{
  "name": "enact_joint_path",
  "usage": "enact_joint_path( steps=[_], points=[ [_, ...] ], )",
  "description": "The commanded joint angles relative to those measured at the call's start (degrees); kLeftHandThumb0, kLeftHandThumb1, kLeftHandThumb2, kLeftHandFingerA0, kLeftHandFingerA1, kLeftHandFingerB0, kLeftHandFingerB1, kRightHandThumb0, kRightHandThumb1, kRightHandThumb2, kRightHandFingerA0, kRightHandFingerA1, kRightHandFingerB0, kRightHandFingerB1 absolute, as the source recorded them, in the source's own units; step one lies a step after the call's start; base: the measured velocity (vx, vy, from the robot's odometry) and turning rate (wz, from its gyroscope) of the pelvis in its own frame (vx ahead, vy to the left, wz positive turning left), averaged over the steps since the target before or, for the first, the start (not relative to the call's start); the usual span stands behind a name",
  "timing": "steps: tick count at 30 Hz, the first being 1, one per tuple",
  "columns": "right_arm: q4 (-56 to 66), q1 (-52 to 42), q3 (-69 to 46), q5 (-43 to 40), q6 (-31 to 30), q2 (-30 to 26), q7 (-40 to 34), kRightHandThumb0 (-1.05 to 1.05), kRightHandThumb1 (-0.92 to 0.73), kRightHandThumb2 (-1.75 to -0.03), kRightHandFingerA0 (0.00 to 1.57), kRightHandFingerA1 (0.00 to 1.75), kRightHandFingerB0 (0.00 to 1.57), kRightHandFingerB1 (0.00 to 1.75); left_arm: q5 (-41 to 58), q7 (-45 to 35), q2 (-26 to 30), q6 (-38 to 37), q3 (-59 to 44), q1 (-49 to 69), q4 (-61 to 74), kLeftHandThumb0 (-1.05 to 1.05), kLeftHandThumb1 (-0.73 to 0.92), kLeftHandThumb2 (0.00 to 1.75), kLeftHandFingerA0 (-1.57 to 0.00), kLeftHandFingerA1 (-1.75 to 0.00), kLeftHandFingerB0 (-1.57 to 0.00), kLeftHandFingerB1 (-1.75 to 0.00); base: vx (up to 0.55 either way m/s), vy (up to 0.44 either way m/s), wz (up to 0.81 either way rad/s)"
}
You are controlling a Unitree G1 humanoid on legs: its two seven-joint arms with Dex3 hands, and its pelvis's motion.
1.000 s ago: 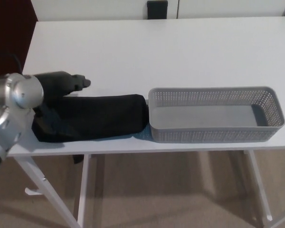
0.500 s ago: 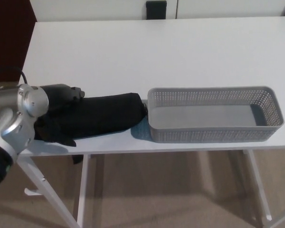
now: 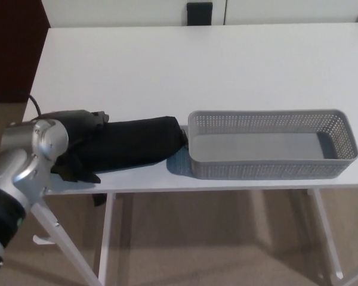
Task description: The robot walk towards a table in front and pick up a black pencil case on the left hand side and put the pencil case into a small container on the right hand side
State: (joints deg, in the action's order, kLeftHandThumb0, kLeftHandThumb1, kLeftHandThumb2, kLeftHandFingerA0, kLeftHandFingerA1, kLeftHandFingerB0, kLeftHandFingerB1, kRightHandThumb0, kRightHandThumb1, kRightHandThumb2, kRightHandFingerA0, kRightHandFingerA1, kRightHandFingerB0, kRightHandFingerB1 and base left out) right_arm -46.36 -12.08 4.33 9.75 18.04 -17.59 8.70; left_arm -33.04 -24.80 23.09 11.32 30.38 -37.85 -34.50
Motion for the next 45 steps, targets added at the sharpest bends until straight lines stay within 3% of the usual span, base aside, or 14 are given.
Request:
enact_joint_path(
  steps=[1, 2, 3, 4, 5, 6, 9, 11, 20, 31, 37, 42, 45],
  points=[
    [1.26, -0.36, -0.09, 0.41, -1.07, -1.29, -0.11, -0.56, -0.48, -0.59, 0.79, 0.47, 0.67, 0.44, 3.74, 3.61, -2.38, -5.99, -2.85, 3.88, -3.03, -0.19, 0.79, 0.65, -1.01, -0.65, -0.45, -0.36, 0.00, 0.000, 0.00],
    [1.23, -0.17, -0.04, 0.42, -0.99, -1.34, -0.03, -0.56, -0.50, -0.58, 0.78, 0.47, 0.66, 0.44, 3.75, 4.83, -2.50, -7.75, -3.64, 4.28, -3.63, -0.11, 0.79, 0.63, -0.93, -0.77, -0.66, -0.42, 0.00, 0.000, 0.00],
    [1.08, 0.15, 0.04, 0.45, -0.81, -1.40, 0.07, -0.56, -0.50, -0.58, 0.78, 0.47, 0.66, 0.44, 3.76, 6.68, -2.47, -9.99, -4.34, 4.79, -4.26, -0.11, 0.79, 0.63, -0.93, -0.77, -0.66, -0.42, 0.00, 0.000, 0.00],
    [1.56, 0.25, -0.01, 0.49, -1.31, -1.45, -0.11, -0.51, -0.44, -0.85, 0.76, 0.64, 0.55, 0.55, 3.10, 7.31, -2.60, -10.14, -4.44, 4.57, -4.60, -0.08, 0.74, 0.62, -0.94, -1.26, -0.82, -0.53, 0.00, 0.000, 0.00],
    [1.58, 0.24, 0.00, 0.48, -1.32, -1.46, -0.11, -0.51, -0.44, -0.85, 0.76, 0.64, 0.55, 0.55, 3.03, 7.38, -2.65, -10.36, -4.55, 4.56, -4.78, -0.08, 0.74, 0.62, -0.94, -1.26, -0.82, -0.53, 0.00, 0.000, 0.00],
    [1.49, 0.49, -0.12, 0.37, -1.63, -1.47, -0.15, -0.51, -0.53, -0.57, 0.81, 0.45, 0.69, 0.43, 2.77, 7.62, -2.75, -9.92, -4.71, 4.47, -4.99, -0.09, 0.75, 0.66, -0.94, -1.28, -0.85, -0.62, 0.00, 0.000, 0.00],
    [1.22, 0.92, -0.49, -0.43, -1.21, -1.36, 0.58, -0.51, -0.52, -0.56, 0.81, 0.46, 0.68, 0.44, 2.17, 8.90, -2.37, -10.51, -4.95, 4.40, -5.96, -0.11, 0.73, 0.63, -0.83, -1.31, -0.79, -0.69, 0.00, 0.000, 0.00],
    [0.82, 1.09, -0.51, -0.35, -0.87, -1.33, 0.44, -0.53, -0.52, -0.56, 0.81, 0.46, 0.69, 0.44, 3.21, 8.90, -2.34, -11.05, -6.15, 4.29, -7.39, -0.10, 0.76, 0.66, -0.88, -1.29, -0.79, -0.72, 0.00, 0.000, 0.00],
    [1.32, 1.55, -0.21, 0.29, -1.61, -1.76, 0.30, -0.54, -0.53, -0.57, 0.82, 0.46, 0.70, 0.44, 7.05, 8.03, 0.95, -16.13, -11.52, 5.11, -6.58, -0.09, 0.83, 0.68, -0.85, -1.34, -0.74, -0.80, 0.00, 0.000, 0.00],
    [2.79, 1.61, -0.17, 0.47, -2.67, -2.64, 0.82, -0.54, -0.53, -0.57, 0.81, 0.46, 0.71, 0.44, 13.38, 5.12, 7.29, -11.95, -23.75, 2.94, -0.94, -0.07, 0.81, 0.70, -0.98, -1.32, -0.83, -0.80, 0.00, 0.000, 0.00],
    [3.35, 1.53, -0.46, -0.01, -3.17, -2.68, 1.08, -0.53, -0.54, -0.57, 0.82, 0.46, 0.70, 0.44, 14.23, 2.67, 6.38, -6.99, -25.73, 1.06, 4.73, -0.09, 0.81, 0.69, -0.94, -1.35, -0.80, -0.79, 0.00, 0.000, 0.00],
    [3.55, 1.84, -0.22, 0.51, -3.26, -3.10, 0.92, -0.53, -0.54, -0.57, 0.82, 0.46, 0.70, 0.44, 14.04, -0.66, 2.73, -0.06, -23.35, -2.53, 15.11, -0.07, 0.83, 0.66, -0.92, -1.37, -0.80, -0.76, 0.00, 0.000, 0.00],
    [3.62, 2.02, -0.06, 0.78, -3.55, -3.23, 0.64, -0.53, -0.54, -0.57, 0.82, 0.46, 0.70, 0.44, 12.65, -0.89, 0.02, -0.19, -20.20, -5.69, 15.56, -0.09, 0.82, 0.66, -0.87, -1.34, -0.82, -0.76, 0.00, 0.000, 0.00]
  ],
)
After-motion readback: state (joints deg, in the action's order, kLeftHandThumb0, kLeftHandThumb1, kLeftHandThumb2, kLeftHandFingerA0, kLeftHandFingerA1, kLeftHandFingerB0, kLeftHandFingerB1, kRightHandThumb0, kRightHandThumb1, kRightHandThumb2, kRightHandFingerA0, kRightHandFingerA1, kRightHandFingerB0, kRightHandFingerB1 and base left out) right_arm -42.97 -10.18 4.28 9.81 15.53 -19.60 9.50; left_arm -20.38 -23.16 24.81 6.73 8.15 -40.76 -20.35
